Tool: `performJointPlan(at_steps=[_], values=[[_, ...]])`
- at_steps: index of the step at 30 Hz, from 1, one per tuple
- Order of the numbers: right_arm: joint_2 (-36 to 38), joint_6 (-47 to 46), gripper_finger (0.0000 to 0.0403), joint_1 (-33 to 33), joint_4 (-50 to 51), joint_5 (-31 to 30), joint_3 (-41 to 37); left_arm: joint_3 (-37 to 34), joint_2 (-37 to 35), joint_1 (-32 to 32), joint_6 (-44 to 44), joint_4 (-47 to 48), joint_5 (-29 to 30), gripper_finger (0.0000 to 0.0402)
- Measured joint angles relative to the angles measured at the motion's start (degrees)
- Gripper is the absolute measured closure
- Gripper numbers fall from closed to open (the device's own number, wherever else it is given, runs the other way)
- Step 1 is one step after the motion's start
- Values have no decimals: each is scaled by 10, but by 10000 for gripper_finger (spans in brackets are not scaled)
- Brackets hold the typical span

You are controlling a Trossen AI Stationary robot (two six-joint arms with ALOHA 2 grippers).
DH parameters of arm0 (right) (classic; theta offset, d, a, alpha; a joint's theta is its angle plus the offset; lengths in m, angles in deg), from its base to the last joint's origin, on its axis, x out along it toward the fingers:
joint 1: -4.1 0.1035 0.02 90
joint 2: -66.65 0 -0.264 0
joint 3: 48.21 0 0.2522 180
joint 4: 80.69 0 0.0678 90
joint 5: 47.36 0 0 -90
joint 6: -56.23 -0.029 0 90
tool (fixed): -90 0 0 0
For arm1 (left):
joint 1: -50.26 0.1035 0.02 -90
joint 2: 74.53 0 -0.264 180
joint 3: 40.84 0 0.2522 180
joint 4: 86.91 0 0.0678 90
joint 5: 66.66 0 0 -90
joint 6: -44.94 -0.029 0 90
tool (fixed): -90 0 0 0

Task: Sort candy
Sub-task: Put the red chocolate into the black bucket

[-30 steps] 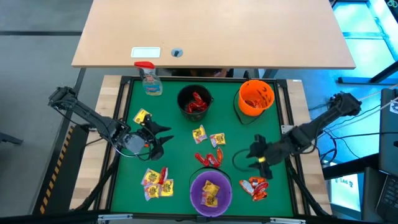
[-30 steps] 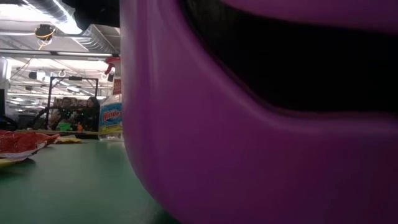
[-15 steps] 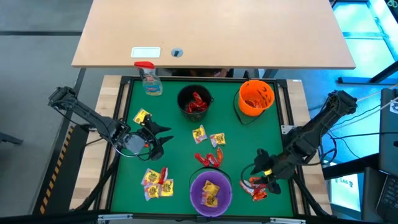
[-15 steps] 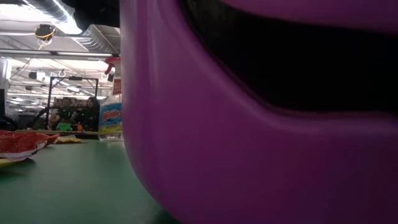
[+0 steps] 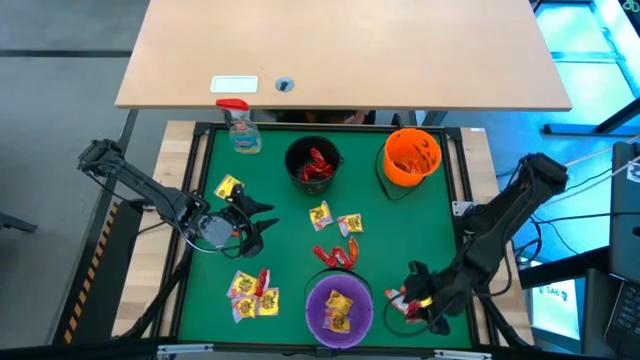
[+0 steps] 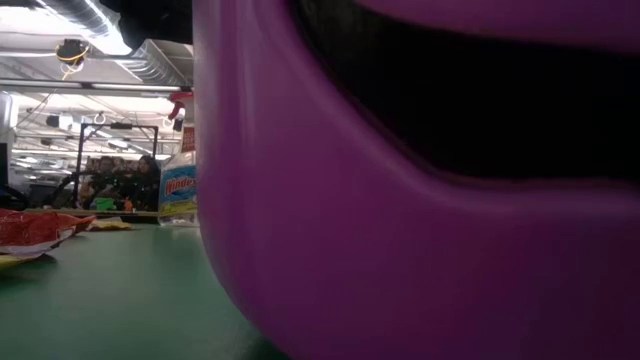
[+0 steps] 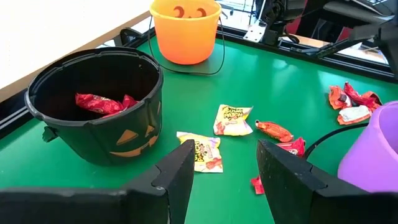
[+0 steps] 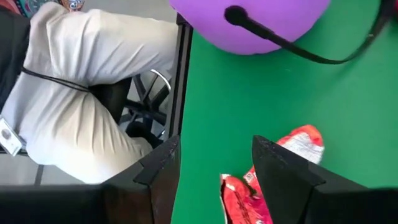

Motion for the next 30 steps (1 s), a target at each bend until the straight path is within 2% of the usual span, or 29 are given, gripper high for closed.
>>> performJointPlan(at_steps=[14,30], values=[[-61,-6,208,0,-40,37,0,0,0,0,0,0,-2,239],[-66,-7,208,4,-40,48,0,0,0,0,0,0,-2,239]])
